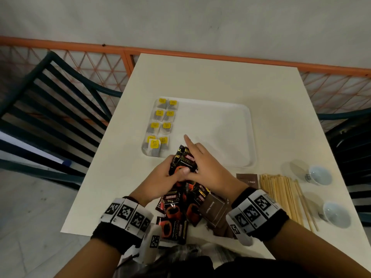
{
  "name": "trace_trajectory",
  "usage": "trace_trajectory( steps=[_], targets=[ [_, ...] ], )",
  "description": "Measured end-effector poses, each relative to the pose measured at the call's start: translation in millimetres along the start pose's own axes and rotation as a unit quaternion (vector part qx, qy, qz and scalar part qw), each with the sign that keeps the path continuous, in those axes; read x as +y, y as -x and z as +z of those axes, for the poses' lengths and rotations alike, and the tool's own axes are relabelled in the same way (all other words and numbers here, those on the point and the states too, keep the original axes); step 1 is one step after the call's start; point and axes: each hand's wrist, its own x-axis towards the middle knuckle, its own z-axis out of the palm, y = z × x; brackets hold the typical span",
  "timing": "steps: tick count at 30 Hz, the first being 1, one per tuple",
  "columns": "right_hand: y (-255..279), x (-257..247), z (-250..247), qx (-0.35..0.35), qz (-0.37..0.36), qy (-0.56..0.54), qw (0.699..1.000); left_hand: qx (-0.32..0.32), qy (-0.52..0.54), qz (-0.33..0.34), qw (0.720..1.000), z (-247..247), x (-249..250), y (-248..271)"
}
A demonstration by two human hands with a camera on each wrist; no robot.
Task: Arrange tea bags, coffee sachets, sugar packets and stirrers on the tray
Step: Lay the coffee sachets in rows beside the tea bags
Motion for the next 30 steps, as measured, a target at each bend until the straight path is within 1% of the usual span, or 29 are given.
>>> trace_trajectory(
  steps=[3, 5, 6, 7, 8, 9, 10, 11, 12, 14, 19, 22, 25, 27, 30],
  targets=[
    [1.4, -10.0, 12.1, 0.021, 0.028, -0.055, 0.998, 0.072, 0.039, -0.003, 0.997, -19.2, -6.6, 7.1],
    [10.9, -10.7, 26.4, 0.025, 0.037, -0.045, 0.998, 0.133, 0.068, -0.024, 0.989, -32.5, -14.3, 12.3],
    [16.9, -10.0, 35.0, 0.001, 0.017, -0.003, 1.000, 0.156, 0.084, -0.038, 0.983, -39.1, -18.8, 15.1],
    [22.0, -8.7, 44.6, -0.049, -0.021, 0.063, 0.997, 0.170, 0.097, -0.049, 0.979, -44.9, -23.0, 18.2],
    [26.3, -6.9, 54.1, -0.115, -0.066, 0.141, 0.981, 0.175, 0.103, -0.057, 0.977, -49.4, -26.0, 21.6],
    [30.0, -4.1, 64.3, -0.180, -0.102, 0.213, 0.955, 0.176, 0.106, -0.062, 0.977, -52.9, -28.9, 25.2],
    [31.8, -1.8, 73.2, -0.221, -0.125, 0.271, 0.928, 0.178, 0.110, -0.066, 0.976, -55.3, -30.9, 28.5],
    [32.1, 1.0, 80.9, -0.236, -0.141, 0.313, 0.909, 0.180, 0.113, -0.069, 0.975, -56.9, -32.5, 31.6],
    [31.3, 2.4, 86.0, -0.237, -0.147, 0.340, 0.898, 0.182, 0.114, -0.073, 0.974, -58.1, -34.4, 34.3],
    [28.0, 1.4, 88.6, -0.226, -0.134, 0.362, 0.894, 0.181, 0.120, -0.082, 0.973, -58.5, -36.6, 38.6],
    [18.1, 1.1, 80.4, -0.204, -0.085, 0.369, 0.903, 0.179, 0.126, -0.095, 0.971, -56.7, -39.0, 42.3],
    [13.4, 0.4, 77.0, -0.211, -0.038, 0.365, 0.906, 0.178, 0.127, -0.100, 0.971, -56.7, -37.8, 40.9],
    [8.3, 0.6, 74.1, -0.200, 0.002, 0.367, 0.908, 0.175, 0.127, -0.101, 0.971, -56.7, -36.0, 39.9],
    [5.7, 3.0, 74.1, -0.184, 0.006, 0.368, 0.911, 0.174, 0.123, -0.103, 0.971, -56.0, -35.9, 39.1],
    [1.8, 5.6, 73.4, -0.143, -0.012, 0.388, 0.910, 0.171, 0.120, -0.105, 0.972, -54.3, -36.8, 37.3]
  ],
)
